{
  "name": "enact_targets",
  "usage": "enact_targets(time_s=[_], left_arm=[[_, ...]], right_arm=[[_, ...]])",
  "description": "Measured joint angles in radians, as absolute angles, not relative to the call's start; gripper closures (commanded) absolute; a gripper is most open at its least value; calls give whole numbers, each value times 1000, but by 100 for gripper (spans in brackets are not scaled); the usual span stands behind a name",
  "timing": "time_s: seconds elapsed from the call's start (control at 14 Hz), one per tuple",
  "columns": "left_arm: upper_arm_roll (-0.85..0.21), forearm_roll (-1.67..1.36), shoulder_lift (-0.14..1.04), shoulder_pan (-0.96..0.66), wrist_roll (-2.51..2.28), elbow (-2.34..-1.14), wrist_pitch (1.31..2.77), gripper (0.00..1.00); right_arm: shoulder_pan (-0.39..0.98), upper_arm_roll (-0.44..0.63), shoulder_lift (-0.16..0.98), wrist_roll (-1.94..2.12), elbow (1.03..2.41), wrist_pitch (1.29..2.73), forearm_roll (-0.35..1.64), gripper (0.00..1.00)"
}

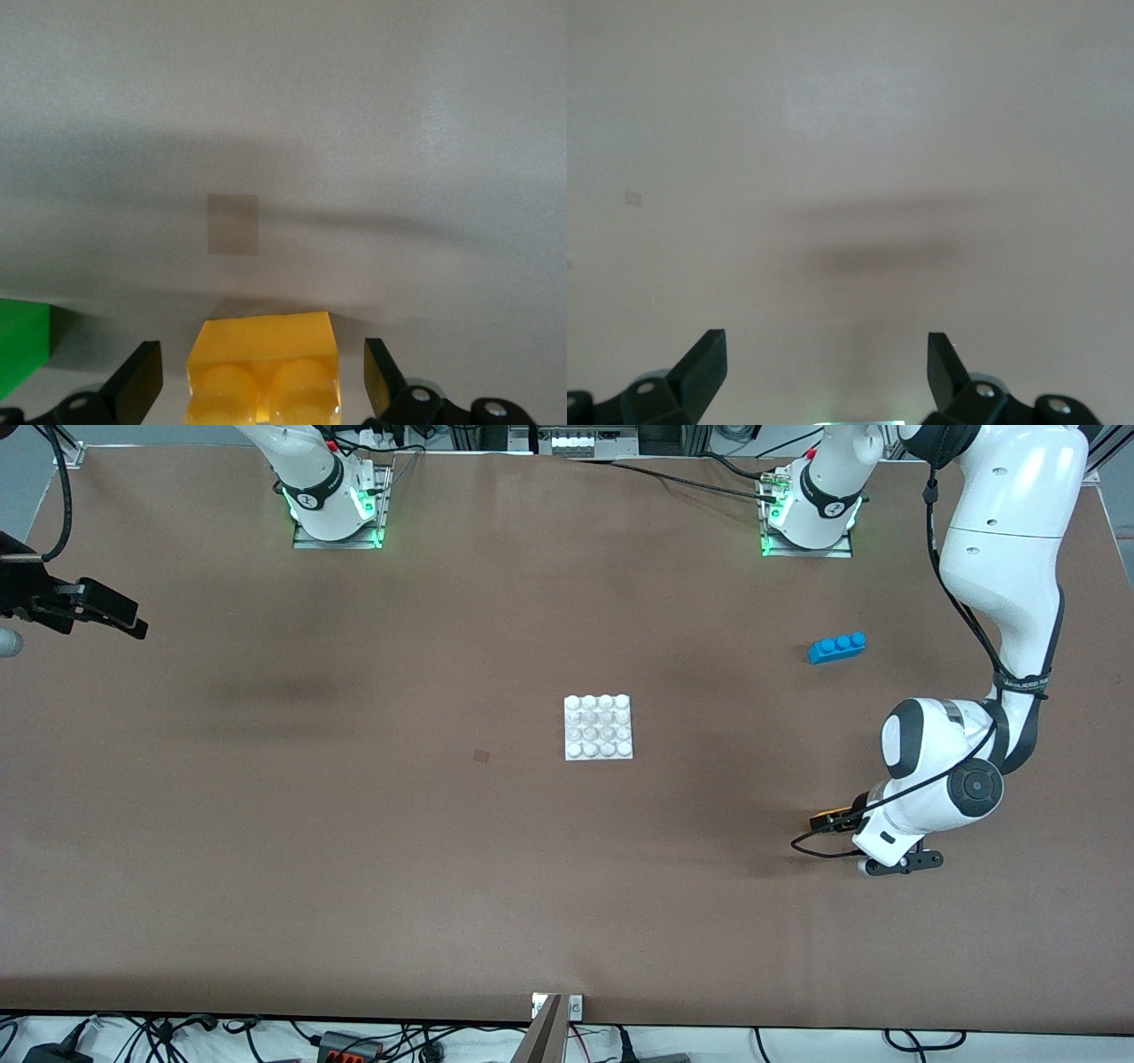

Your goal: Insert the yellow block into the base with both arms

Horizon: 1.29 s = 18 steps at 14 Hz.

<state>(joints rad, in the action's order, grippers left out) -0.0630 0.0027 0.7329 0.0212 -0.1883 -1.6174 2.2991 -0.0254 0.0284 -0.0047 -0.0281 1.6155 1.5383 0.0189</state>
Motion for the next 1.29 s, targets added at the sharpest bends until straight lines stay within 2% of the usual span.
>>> enact_targets(time_s=[0.14, 0.29, 0.64, 1.29], left_arm=[[-63, 12, 733, 21, -188, -1617, 2299, 4], [-63, 21, 733, 21, -188, -1617, 2299, 12], [-63, 41, 736, 20, -188, -1617, 2299, 19], [-63, 41, 744, 20, -188, -1618, 2297, 20]], right_arm=[[-28, 32, -5, -28, 1613, 1538, 19, 0], [-28, 32, -5, -28, 1611, 1538, 19, 0], [-28, 32, -5, -29, 1610, 1537, 19, 0], [-28, 32, 1, -32, 1610, 1537, 19, 0]])
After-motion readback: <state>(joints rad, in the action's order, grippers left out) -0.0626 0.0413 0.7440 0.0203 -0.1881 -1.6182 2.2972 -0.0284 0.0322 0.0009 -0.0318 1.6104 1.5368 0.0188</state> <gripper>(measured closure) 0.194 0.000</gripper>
